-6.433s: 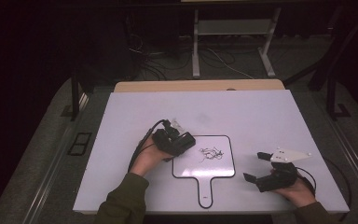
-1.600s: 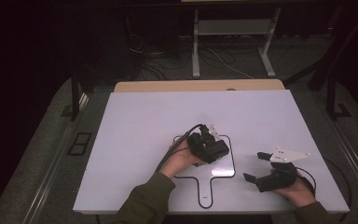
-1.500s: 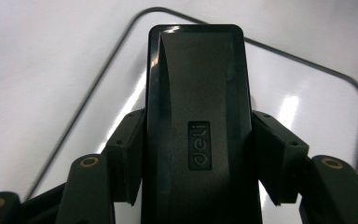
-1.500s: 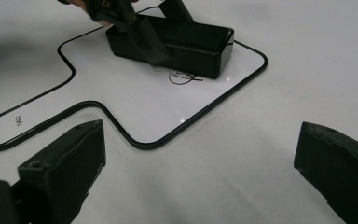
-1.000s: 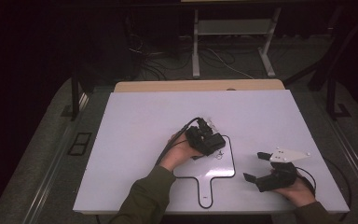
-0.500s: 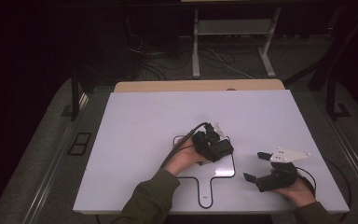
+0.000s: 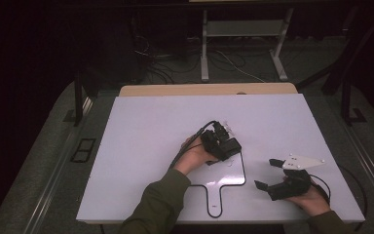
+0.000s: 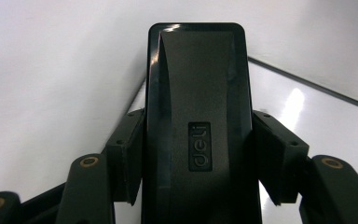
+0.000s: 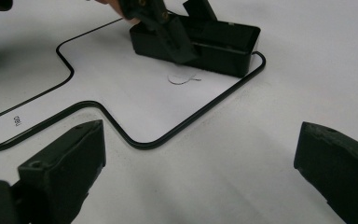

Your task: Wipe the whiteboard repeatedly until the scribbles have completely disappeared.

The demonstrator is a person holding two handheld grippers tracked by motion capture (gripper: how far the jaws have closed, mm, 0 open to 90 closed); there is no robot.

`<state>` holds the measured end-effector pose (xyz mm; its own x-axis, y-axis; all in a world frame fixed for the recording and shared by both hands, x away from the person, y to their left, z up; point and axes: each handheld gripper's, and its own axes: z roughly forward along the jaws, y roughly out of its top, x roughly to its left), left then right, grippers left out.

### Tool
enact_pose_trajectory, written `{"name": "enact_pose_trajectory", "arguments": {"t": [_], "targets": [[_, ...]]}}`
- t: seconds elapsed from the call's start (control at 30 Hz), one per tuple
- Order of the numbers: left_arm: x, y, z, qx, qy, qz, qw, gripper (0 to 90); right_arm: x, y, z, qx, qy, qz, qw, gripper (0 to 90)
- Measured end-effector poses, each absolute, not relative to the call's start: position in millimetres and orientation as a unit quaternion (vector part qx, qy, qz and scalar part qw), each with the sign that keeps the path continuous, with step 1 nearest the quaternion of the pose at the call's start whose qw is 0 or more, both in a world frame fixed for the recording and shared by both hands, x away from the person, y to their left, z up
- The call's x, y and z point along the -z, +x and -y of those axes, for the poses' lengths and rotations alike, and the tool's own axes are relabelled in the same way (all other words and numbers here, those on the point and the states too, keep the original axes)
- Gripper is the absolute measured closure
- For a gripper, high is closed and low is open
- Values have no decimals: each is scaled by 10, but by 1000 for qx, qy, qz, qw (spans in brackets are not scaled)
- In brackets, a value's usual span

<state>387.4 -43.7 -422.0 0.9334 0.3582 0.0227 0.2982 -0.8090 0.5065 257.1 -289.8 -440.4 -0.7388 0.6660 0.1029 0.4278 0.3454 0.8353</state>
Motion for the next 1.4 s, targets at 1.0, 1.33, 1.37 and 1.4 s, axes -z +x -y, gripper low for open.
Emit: {"name": "enact_pose_trajectory", "arguments": {"t": [1.0, 1.33, 1.37, 1.4], "targets": [[4230, 3770, 549, -65, 952, -157, 253, 393, 4396, 2562, 2906, -464, 338, -809, 129, 9], [4235, 3501, 515, -48, 955, -131, 263, 393, 4397, 2560, 2897, -461, 338, -810, 129, 9], [4232, 3524, 507, -53, 955, -131, 260, 393, 4397, 2561, 2897, -461, 338, -810, 129, 9], [4231, 3556, 496, -58, 955, -136, 258, 393, 4397, 2561, 2896, -461, 338, -810, 129, 9]]}}
